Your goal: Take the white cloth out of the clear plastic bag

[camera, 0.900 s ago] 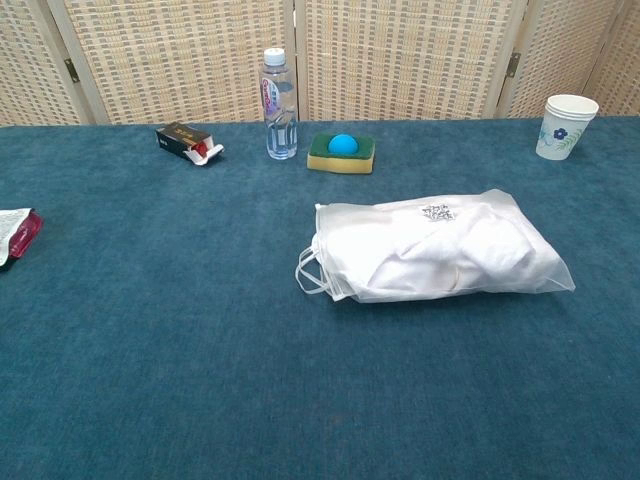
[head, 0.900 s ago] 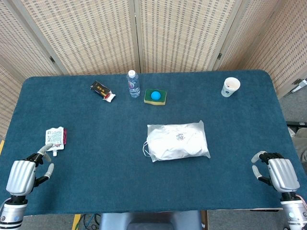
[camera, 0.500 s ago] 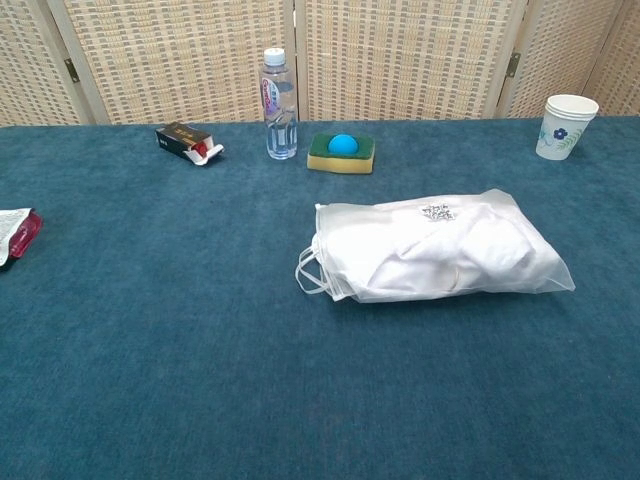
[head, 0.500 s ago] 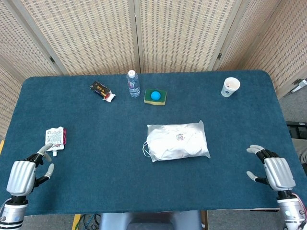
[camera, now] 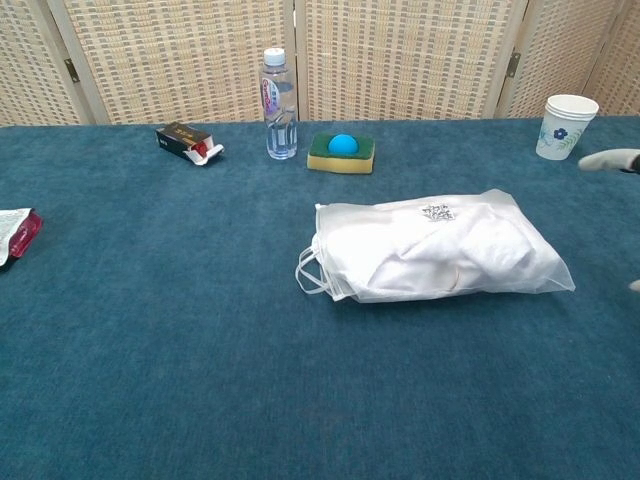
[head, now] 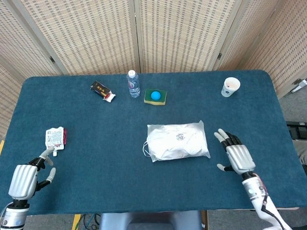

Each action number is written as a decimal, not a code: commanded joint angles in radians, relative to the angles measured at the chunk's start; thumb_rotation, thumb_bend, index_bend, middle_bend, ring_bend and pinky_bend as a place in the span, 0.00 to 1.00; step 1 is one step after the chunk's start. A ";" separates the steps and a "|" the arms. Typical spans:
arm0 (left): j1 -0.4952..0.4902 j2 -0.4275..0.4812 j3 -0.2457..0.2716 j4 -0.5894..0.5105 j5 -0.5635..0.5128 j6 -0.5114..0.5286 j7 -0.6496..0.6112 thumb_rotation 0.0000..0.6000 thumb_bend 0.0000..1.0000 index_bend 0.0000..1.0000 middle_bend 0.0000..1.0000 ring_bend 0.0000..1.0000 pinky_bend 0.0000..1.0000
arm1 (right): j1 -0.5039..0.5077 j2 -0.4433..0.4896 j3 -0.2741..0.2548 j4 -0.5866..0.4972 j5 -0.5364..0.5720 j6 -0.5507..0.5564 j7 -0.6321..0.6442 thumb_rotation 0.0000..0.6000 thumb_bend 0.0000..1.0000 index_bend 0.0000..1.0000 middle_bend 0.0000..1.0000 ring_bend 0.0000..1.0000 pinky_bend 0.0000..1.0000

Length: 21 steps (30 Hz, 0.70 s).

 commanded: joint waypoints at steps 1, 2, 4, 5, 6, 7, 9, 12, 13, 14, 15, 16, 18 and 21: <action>0.002 0.003 0.001 -0.001 -0.001 0.000 -0.002 1.00 0.42 0.18 0.51 0.55 0.81 | 0.054 -0.049 0.035 0.000 0.058 -0.047 -0.061 1.00 0.00 0.00 0.00 0.00 0.11; 0.002 0.004 0.001 -0.002 -0.002 0.000 -0.003 1.00 0.42 0.18 0.51 0.55 0.81 | 0.066 -0.056 0.040 -0.001 0.074 -0.058 -0.074 1.00 0.00 0.00 0.00 0.00 0.11; 0.004 0.005 0.002 -0.003 -0.003 0.001 -0.005 1.00 0.42 0.18 0.50 0.55 0.81 | 0.088 -0.069 0.050 0.001 0.105 -0.078 -0.101 1.00 0.00 0.00 0.00 0.00 0.10; 0.005 0.005 0.003 -0.003 -0.003 0.001 -0.006 1.00 0.42 0.18 0.50 0.55 0.81 | 0.094 -0.072 0.053 0.001 0.115 -0.083 -0.108 1.00 0.00 0.00 0.00 0.00 0.10; 0.006 0.005 0.003 -0.004 -0.003 0.002 -0.006 1.00 0.42 0.18 0.50 0.55 0.81 | 0.100 -0.075 0.055 0.001 0.125 -0.088 -0.116 1.00 0.00 0.00 0.00 0.00 0.10; 0.006 0.004 0.002 -0.003 -0.004 0.002 -0.008 1.00 0.42 0.18 0.50 0.55 0.81 | 0.107 -0.078 0.057 0.001 0.136 -0.094 -0.123 1.00 0.00 0.00 0.00 0.00 0.10; 0.007 0.001 0.004 -0.001 -0.008 0.000 -0.011 1.00 0.42 0.18 0.50 0.55 0.81 | 0.144 -0.095 0.069 0.016 0.188 -0.134 -0.166 1.00 0.00 0.00 0.00 0.00 0.10; 0.007 0.002 0.004 -0.001 -0.010 -0.003 -0.010 1.00 0.42 0.19 0.50 0.55 0.81 | 0.180 -0.111 0.071 0.035 0.250 -0.151 -0.243 1.00 0.00 0.00 0.00 0.00 0.10; 0.007 0.002 0.005 -0.002 -0.009 -0.005 -0.007 1.00 0.42 0.19 0.50 0.55 0.81 | 0.194 -0.118 0.071 0.038 0.278 -0.157 -0.272 1.00 0.00 0.00 0.00 0.00 0.10; 0.007 0.003 0.004 -0.003 -0.010 -0.005 -0.005 1.00 0.42 0.19 0.50 0.55 0.81 | 0.204 -0.124 0.072 0.039 0.300 -0.161 -0.289 1.00 0.00 0.00 0.00 0.00 0.10; 0.007 0.004 0.003 -0.005 -0.010 -0.005 -0.004 1.00 0.42 0.19 0.50 0.55 0.81 | 0.218 -0.131 0.073 0.042 0.328 -0.168 -0.307 1.00 0.00 0.00 0.00 0.00 0.10; 0.006 0.004 0.002 -0.008 -0.009 -0.005 -0.003 1.00 0.42 0.19 0.50 0.55 0.81 | 0.227 -0.138 0.075 0.046 0.346 -0.170 -0.319 1.00 0.00 0.00 0.00 0.00 0.10; 0.005 0.007 0.001 -0.012 -0.008 -0.005 0.001 1.00 0.42 0.20 0.50 0.55 0.81 | 0.248 -0.155 0.076 0.059 0.377 -0.172 -0.343 1.00 0.00 0.00 0.00 0.00 0.10; 0.006 0.008 0.002 -0.014 -0.009 -0.006 0.001 1.00 0.42 0.20 0.50 0.55 0.81 | 0.275 -0.182 0.076 0.081 0.408 -0.178 -0.357 1.00 0.00 0.00 0.00 0.00 0.10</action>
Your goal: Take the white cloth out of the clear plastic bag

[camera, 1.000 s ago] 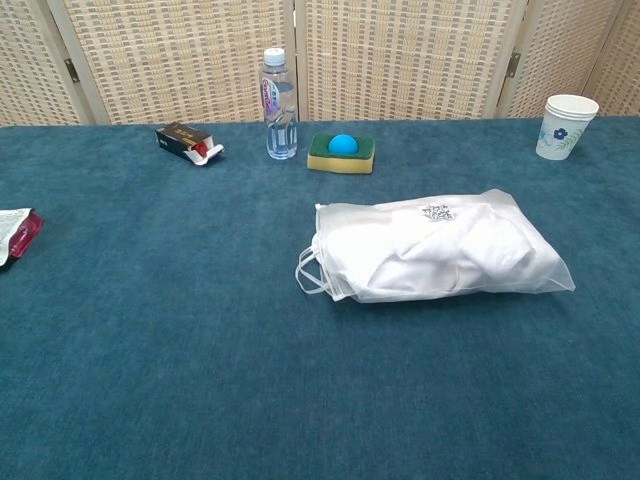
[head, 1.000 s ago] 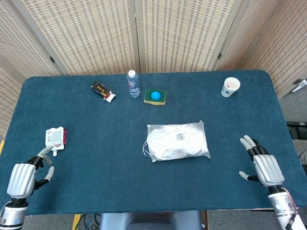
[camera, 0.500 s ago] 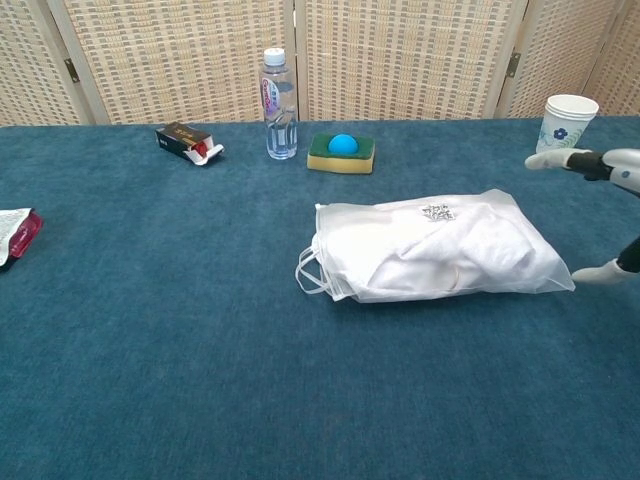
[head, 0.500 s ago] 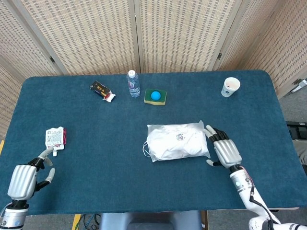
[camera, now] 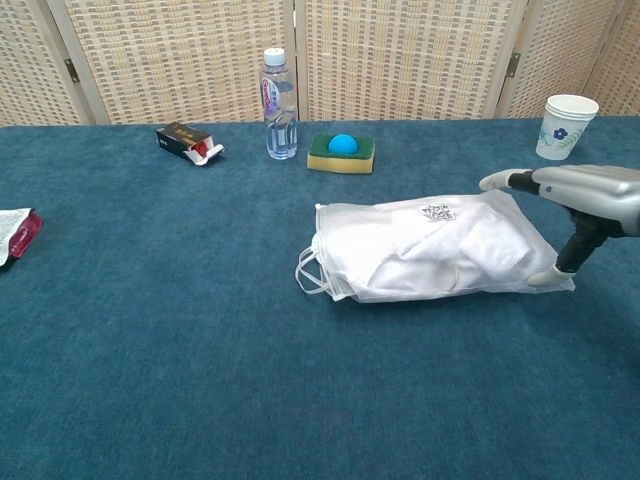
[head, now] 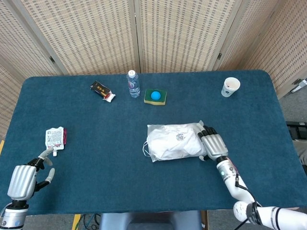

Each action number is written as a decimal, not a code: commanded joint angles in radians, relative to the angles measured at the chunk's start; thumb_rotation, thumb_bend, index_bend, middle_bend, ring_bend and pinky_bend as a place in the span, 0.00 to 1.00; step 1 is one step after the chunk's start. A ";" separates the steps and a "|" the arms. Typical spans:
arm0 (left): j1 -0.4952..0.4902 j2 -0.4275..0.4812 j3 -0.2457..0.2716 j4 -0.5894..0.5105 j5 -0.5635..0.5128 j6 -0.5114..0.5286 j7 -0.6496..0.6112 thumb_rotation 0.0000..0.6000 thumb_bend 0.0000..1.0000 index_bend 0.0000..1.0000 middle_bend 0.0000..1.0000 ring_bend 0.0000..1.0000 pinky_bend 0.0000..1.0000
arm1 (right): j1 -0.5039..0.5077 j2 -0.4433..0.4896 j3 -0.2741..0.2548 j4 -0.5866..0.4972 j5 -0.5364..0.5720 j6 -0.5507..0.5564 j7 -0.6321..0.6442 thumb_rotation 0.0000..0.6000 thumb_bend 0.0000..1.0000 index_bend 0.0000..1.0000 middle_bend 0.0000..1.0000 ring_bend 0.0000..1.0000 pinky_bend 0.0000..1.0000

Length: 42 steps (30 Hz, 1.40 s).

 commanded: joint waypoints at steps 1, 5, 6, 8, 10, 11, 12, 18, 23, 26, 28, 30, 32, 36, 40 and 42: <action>0.001 -0.001 0.001 -0.001 -0.001 -0.001 0.000 1.00 0.42 0.20 0.50 0.55 0.81 | 0.037 -0.037 0.002 0.031 0.040 -0.015 -0.024 1.00 0.00 0.00 0.00 0.00 0.10; 0.005 -0.005 0.006 0.003 -0.001 -0.002 -0.002 1.00 0.42 0.20 0.50 0.56 0.81 | 0.068 -0.067 0.000 0.057 0.061 -0.027 -0.029 1.00 0.00 0.00 0.00 0.00 0.10; 0.007 -0.007 0.007 0.004 -0.001 -0.001 -0.002 1.00 0.42 0.20 0.50 0.56 0.81 | 0.076 -0.074 -0.002 0.063 0.064 -0.030 -0.029 1.00 0.00 0.00 0.00 0.00 0.10; 0.007 -0.008 0.007 0.008 -0.003 -0.001 -0.005 1.00 0.42 0.20 0.50 0.56 0.81 | 0.088 -0.081 -0.005 0.071 0.070 -0.035 -0.030 1.00 0.00 0.00 0.01 0.00 0.10; 0.008 -0.007 0.007 0.009 -0.003 0.000 -0.009 1.00 0.42 0.21 0.50 0.56 0.81 | 0.099 -0.089 -0.008 0.078 0.074 -0.035 -0.034 1.00 0.00 0.00 0.05 0.01 0.15; 0.009 -0.009 0.007 0.008 -0.003 0.000 -0.009 1.00 0.42 0.21 0.51 0.57 0.81 | 0.104 -0.092 -0.009 0.083 0.072 -0.032 -0.036 1.00 0.00 0.00 0.08 0.03 0.18; 0.009 -0.009 0.007 0.010 -0.005 -0.001 -0.011 1.00 0.42 0.21 0.51 0.57 0.81 | 0.108 -0.095 -0.011 0.087 0.071 -0.031 -0.037 1.00 0.00 0.00 0.12 0.07 0.21; 0.009 -0.014 0.006 0.015 -0.004 -0.001 -0.011 1.00 0.42 0.22 0.52 0.57 0.81 | 0.139 -0.102 -0.026 0.106 0.081 -0.028 -0.066 1.00 0.01 0.12 0.31 0.27 0.36; 0.011 -0.014 0.008 0.015 -0.003 -0.001 -0.010 1.00 0.42 0.23 0.53 0.57 0.81 | 0.157 -0.109 -0.037 0.123 0.080 -0.024 -0.078 1.00 0.08 0.30 0.48 0.43 0.46; 0.010 -0.014 0.008 0.016 -0.003 -0.003 -0.011 1.00 0.42 0.25 0.53 0.57 0.81 | 0.160 -0.116 -0.042 0.134 0.057 -0.009 -0.070 1.00 0.14 0.42 0.58 0.53 0.54; 0.008 -0.013 0.006 0.016 -0.002 -0.003 -0.009 1.00 0.42 0.25 0.53 0.57 0.81 | 0.156 -0.123 -0.045 0.143 0.026 0.009 -0.051 1.00 0.19 0.50 0.65 0.60 0.60; 0.007 -0.010 0.005 0.014 0.000 -0.004 -0.008 1.00 0.42 0.26 0.53 0.57 0.81 | 0.150 -0.127 -0.048 0.154 -0.012 0.030 -0.029 1.00 0.24 0.56 0.70 0.65 0.65; 0.006 -0.009 0.004 0.011 0.001 -0.003 -0.007 1.00 0.42 0.26 0.53 0.57 0.81 | 0.144 -0.127 -0.051 0.162 -0.047 0.048 -0.008 1.00 0.27 0.60 0.73 0.68 0.68; 0.002 -0.004 0.001 0.007 0.001 -0.008 -0.005 1.00 0.42 0.27 0.53 0.57 0.81 | 0.128 -0.114 -0.053 0.174 -0.129 0.094 0.045 1.00 0.29 0.64 0.76 0.71 0.71; -0.009 0.002 -0.011 -0.007 0.004 -0.010 0.002 1.00 0.42 0.27 0.53 0.57 0.81 | 0.114 -0.085 -0.051 0.176 -0.210 0.141 0.094 1.00 0.30 0.66 0.77 0.72 0.72; -0.016 0.008 -0.019 -0.022 0.004 -0.011 0.004 1.00 0.42 0.27 0.53 0.57 0.81 | 0.106 -0.072 -0.048 0.180 -0.256 0.174 0.124 1.00 0.30 0.66 0.77 0.72 0.72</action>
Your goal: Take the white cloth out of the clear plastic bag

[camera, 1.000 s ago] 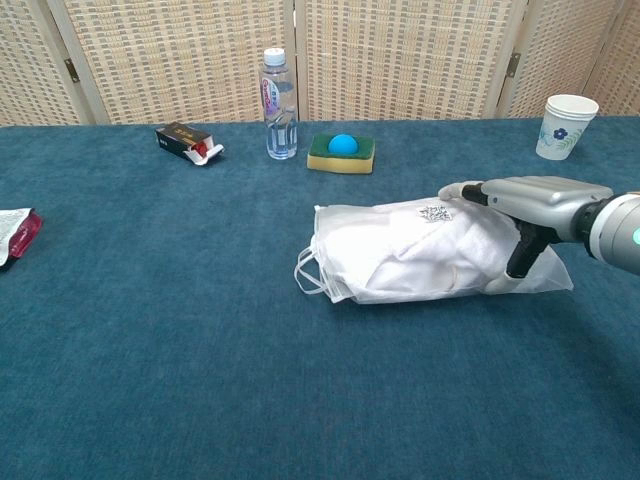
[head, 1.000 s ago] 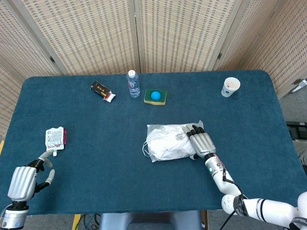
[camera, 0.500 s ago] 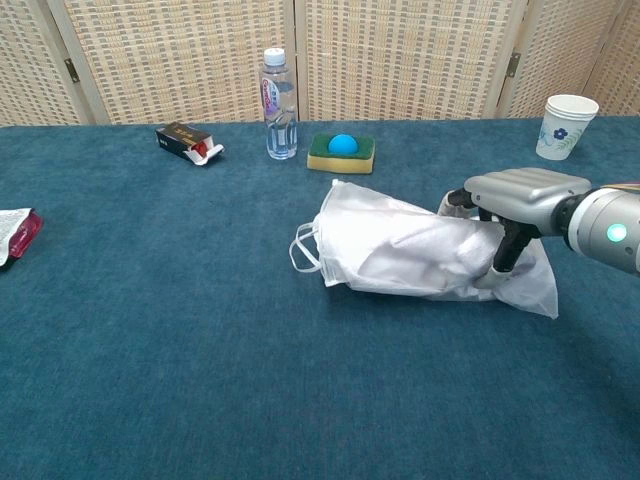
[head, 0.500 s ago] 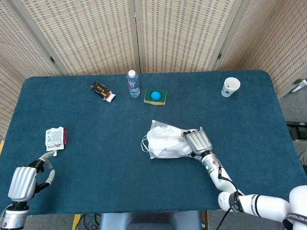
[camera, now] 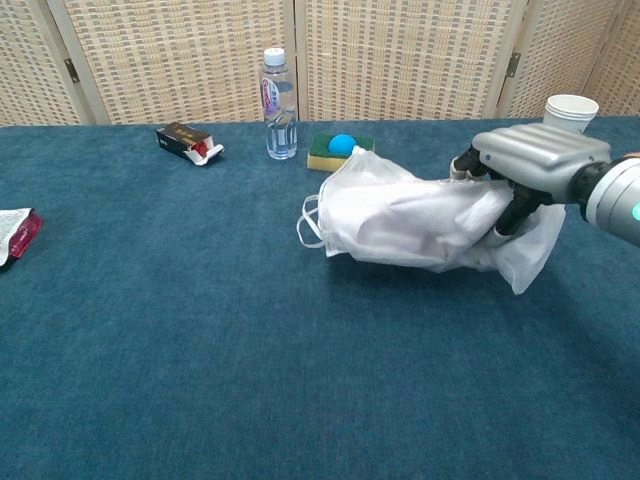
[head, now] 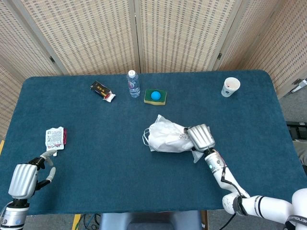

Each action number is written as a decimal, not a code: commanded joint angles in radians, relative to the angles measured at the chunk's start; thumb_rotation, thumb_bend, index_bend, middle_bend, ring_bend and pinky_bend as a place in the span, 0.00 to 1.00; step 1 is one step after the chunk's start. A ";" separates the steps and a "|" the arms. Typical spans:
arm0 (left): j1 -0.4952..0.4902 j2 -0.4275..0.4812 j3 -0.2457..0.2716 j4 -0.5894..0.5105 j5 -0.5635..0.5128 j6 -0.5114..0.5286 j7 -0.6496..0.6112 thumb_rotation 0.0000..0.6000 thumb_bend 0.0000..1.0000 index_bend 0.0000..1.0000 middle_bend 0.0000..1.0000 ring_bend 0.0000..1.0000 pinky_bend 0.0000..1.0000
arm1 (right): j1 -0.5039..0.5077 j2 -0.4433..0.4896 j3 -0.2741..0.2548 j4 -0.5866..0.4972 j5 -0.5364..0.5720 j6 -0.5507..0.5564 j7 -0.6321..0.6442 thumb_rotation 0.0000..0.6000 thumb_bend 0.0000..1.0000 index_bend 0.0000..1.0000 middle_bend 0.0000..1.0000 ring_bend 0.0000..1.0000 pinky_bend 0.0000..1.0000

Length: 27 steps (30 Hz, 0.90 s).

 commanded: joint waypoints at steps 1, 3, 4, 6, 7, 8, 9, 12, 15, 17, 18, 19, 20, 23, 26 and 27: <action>-0.012 0.011 -0.015 -0.027 0.000 -0.002 0.000 1.00 0.42 0.27 0.53 0.57 0.81 | -0.021 0.033 0.005 0.011 -0.100 0.075 0.070 1.00 0.30 0.66 0.77 0.72 0.72; -0.023 0.025 -0.030 -0.066 -0.006 -0.008 -0.006 1.00 0.42 0.28 0.53 0.57 0.81 | -0.030 0.047 0.009 0.021 -0.158 0.119 0.113 1.00 0.30 0.66 0.77 0.72 0.72; -0.031 0.033 -0.038 -0.083 -0.007 -0.013 -0.002 1.00 0.42 0.28 0.53 0.57 0.81 | -0.033 0.052 0.011 0.025 -0.181 0.137 0.129 1.00 0.30 0.66 0.77 0.72 0.72; -0.047 0.048 -0.055 -0.115 -0.008 -0.023 0.011 1.00 0.42 0.28 0.53 0.57 0.81 | -0.038 0.063 0.015 0.033 -0.227 0.174 0.158 1.00 0.30 0.66 0.77 0.72 0.72; -0.060 0.056 -0.067 -0.137 -0.008 -0.030 0.021 1.00 0.42 0.28 0.53 0.57 0.81 | -0.041 0.070 0.018 0.038 -0.256 0.198 0.174 1.00 0.30 0.66 0.77 0.72 0.72; -0.069 0.063 -0.076 -0.155 -0.009 -0.036 0.028 1.00 0.42 0.28 0.53 0.57 0.81 | -0.043 0.073 0.021 0.041 -0.277 0.216 0.186 1.00 0.30 0.66 0.77 0.72 0.72; -0.081 0.070 -0.086 -0.179 -0.010 -0.047 0.038 1.00 0.42 0.28 0.53 0.57 0.81 | -0.045 0.077 0.024 0.046 -0.301 0.240 0.199 1.00 0.30 0.66 0.77 0.72 0.72; -0.118 0.081 -0.115 -0.237 -0.014 -0.078 0.066 1.00 0.42 0.28 0.53 0.58 0.81 | -0.048 0.085 0.033 0.052 -0.356 0.289 0.226 1.00 0.30 0.66 0.77 0.72 0.72; -0.157 0.082 -0.140 -0.283 -0.013 -0.111 0.101 1.00 0.38 0.28 0.56 0.59 0.81 | -0.048 0.089 0.038 0.054 -0.401 0.325 0.238 1.00 0.30 0.66 0.77 0.72 0.72; -0.181 0.078 -0.154 -0.308 -0.013 -0.131 0.123 1.00 0.31 0.28 0.61 0.62 0.81 | -0.047 0.090 0.040 0.053 -0.423 0.339 0.245 1.00 0.30 0.66 0.77 0.72 0.72; -0.192 0.075 -0.161 -0.321 -0.014 -0.139 0.133 1.00 0.26 0.28 0.64 0.65 0.82 | -0.046 0.091 0.040 0.051 -0.433 0.344 0.249 1.00 0.30 0.66 0.77 0.72 0.72; -0.208 0.069 -0.171 -0.335 -0.015 -0.150 0.145 1.00 0.24 0.28 0.66 0.66 0.83 | -0.045 0.091 0.040 0.050 -0.444 0.349 0.258 1.00 0.30 0.66 0.77 0.72 0.72; -0.219 0.064 -0.179 -0.346 -0.019 -0.159 0.154 1.00 0.22 0.28 0.70 0.68 0.86 | -0.044 0.090 0.040 0.050 -0.451 0.351 0.263 1.00 0.30 0.66 0.77 0.72 0.72; -0.259 0.048 -0.209 -0.379 -0.038 -0.188 0.191 1.00 0.20 0.28 0.82 0.75 0.93 | -0.040 0.080 0.043 0.061 -0.476 0.365 0.277 1.00 0.30 0.66 0.77 0.72 0.72; -0.297 0.029 -0.239 -0.404 -0.069 -0.214 0.240 1.00 0.19 0.29 0.95 0.84 0.98 | -0.034 0.066 0.044 0.080 -0.506 0.382 0.291 1.00 0.31 0.66 0.77 0.72 0.72; -0.312 0.021 -0.252 -0.413 -0.082 -0.223 0.259 1.00 0.19 0.30 0.98 0.87 0.99 | -0.031 0.062 0.043 0.086 -0.517 0.388 0.299 1.00 0.30 0.66 0.77 0.72 0.72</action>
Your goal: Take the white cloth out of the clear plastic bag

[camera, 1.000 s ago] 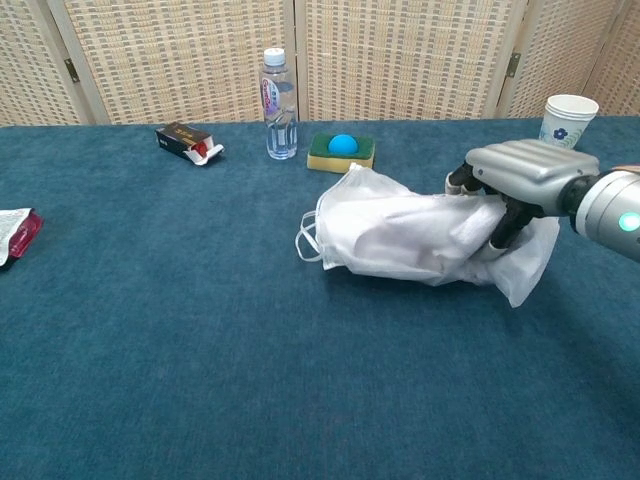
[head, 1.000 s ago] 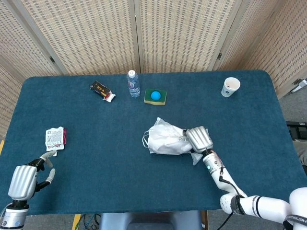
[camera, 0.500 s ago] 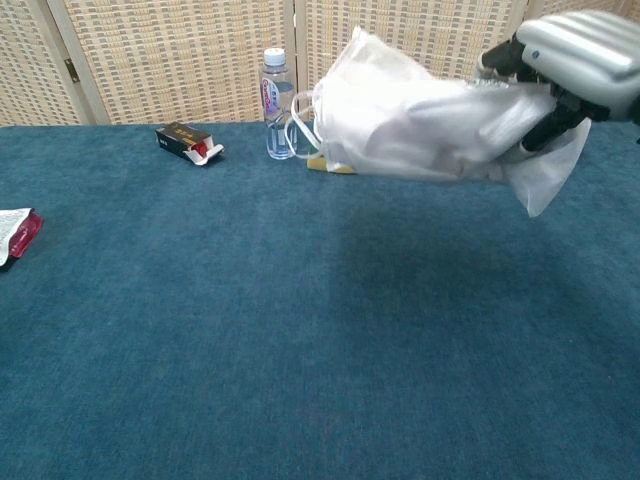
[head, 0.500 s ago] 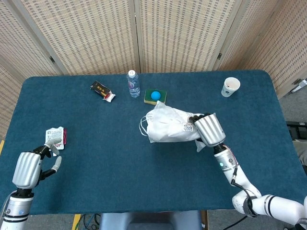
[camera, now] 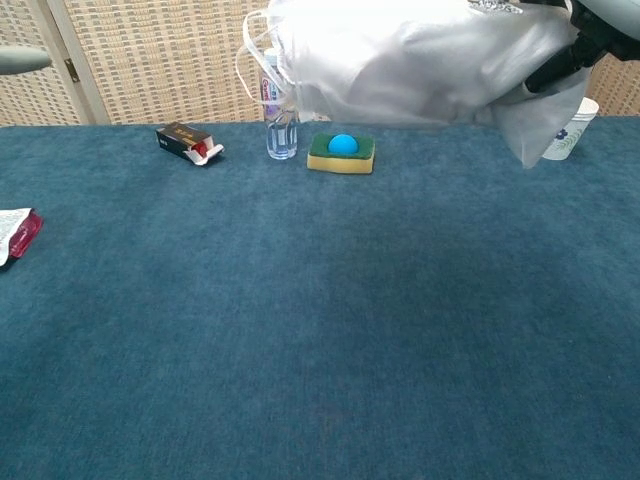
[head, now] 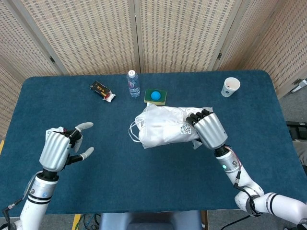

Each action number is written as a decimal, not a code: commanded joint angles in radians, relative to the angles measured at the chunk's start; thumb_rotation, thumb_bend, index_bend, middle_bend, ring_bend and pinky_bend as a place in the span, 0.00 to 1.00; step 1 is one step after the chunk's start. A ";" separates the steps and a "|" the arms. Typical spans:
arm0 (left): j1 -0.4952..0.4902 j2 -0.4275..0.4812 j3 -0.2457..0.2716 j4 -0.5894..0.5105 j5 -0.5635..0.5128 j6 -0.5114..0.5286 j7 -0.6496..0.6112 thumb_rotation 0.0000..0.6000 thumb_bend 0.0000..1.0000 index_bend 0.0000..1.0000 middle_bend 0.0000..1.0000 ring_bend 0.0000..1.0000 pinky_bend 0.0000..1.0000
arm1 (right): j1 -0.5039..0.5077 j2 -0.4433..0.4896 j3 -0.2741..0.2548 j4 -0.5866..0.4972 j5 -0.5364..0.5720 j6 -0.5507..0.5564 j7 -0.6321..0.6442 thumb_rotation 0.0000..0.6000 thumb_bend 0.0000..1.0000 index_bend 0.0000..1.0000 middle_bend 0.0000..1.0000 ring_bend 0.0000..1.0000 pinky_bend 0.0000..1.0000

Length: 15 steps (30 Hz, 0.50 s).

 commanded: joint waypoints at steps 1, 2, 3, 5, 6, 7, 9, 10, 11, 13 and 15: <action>-0.046 -0.026 -0.039 -0.034 -0.043 -0.033 0.058 1.00 0.19 0.30 1.00 0.90 1.00 | 0.007 -0.016 0.001 0.019 -0.030 0.019 0.020 1.00 0.30 0.66 0.76 0.72 0.72; -0.056 -0.030 -0.045 -0.040 -0.052 -0.040 0.071 1.00 0.19 0.31 1.00 0.91 1.00 | 0.009 -0.021 0.002 0.025 -0.038 0.026 0.025 1.00 0.30 0.66 0.75 0.72 0.72; -0.065 -0.034 -0.050 -0.046 -0.060 -0.045 0.085 1.00 0.19 0.31 1.00 0.93 1.00 | 0.011 -0.027 0.004 0.032 -0.045 0.034 0.030 1.00 0.30 0.66 0.74 0.72 0.72; -0.082 -0.040 -0.058 -0.062 -0.076 -0.058 0.114 1.00 0.19 0.32 1.00 0.95 1.00 | 0.014 -0.042 0.010 0.048 -0.060 0.056 0.044 1.00 0.30 0.66 0.74 0.72 0.72; -0.090 -0.041 -0.060 -0.071 -0.084 -0.064 0.128 1.00 0.19 0.33 1.00 0.96 1.00 | 0.015 -0.052 0.014 0.058 -0.067 0.067 0.053 1.00 0.31 0.66 0.74 0.72 0.72; -0.096 -0.041 -0.061 -0.077 -0.090 -0.068 0.138 1.00 0.19 0.33 1.00 0.96 1.00 | 0.016 -0.059 0.017 0.066 -0.072 0.076 0.059 1.00 0.31 0.66 0.74 0.72 0.72; -0.106 -0.039 -0.063 -0.091 -0.106 -0.079 0.153 1.00 0.19 0.33 1.00 0.96 1.00 | 0.019 -0.074 0.022 0.086 -0.080 0.092 0.071 1.00 0.31 0.66 0.74 0.72 0.72; -0.109 -0.038 -0.062 -0.096 -0.112 -0.082 0.156 1.00 0.19 0.33 1.00 0.96 1.00 | 0.020 -0.080 0.024 0.094 -0.083 0.098 0.076 1.00 0.31 0.66 0.74 0.72 0.72; -0.112 -0.037 -0.062 -0.102 -0.118 -0.084 0.157 1.00 0.19 0.33 1.00 0.96 1.00 | 0.020 -0.086 0.025 0.102 -0.085 0.103 0.080 1.00 0.31 0.66 0.74 0.72 0.72; -0.119 -0.032 -0.064 -0.117 -0.131 -0.090 0.157 1.00 0.19 0.33 1.00 0.95 1.00 | 0.022 -0.098 0.027 0.119 -0.090 0.112 0.090 1.00 0.31 0.66 0.74 0.71 0.72; -0.126 -0.024 -0.067 -0.133 -0.137 -0.093 0.162 1.00 0.19 0.33 1.00 0.95 1.00 | 0.025 -0.110 0.029 0.132 -0.091 0.117 0.107 1.00 0.30 0.66 0.74 0.71 0.72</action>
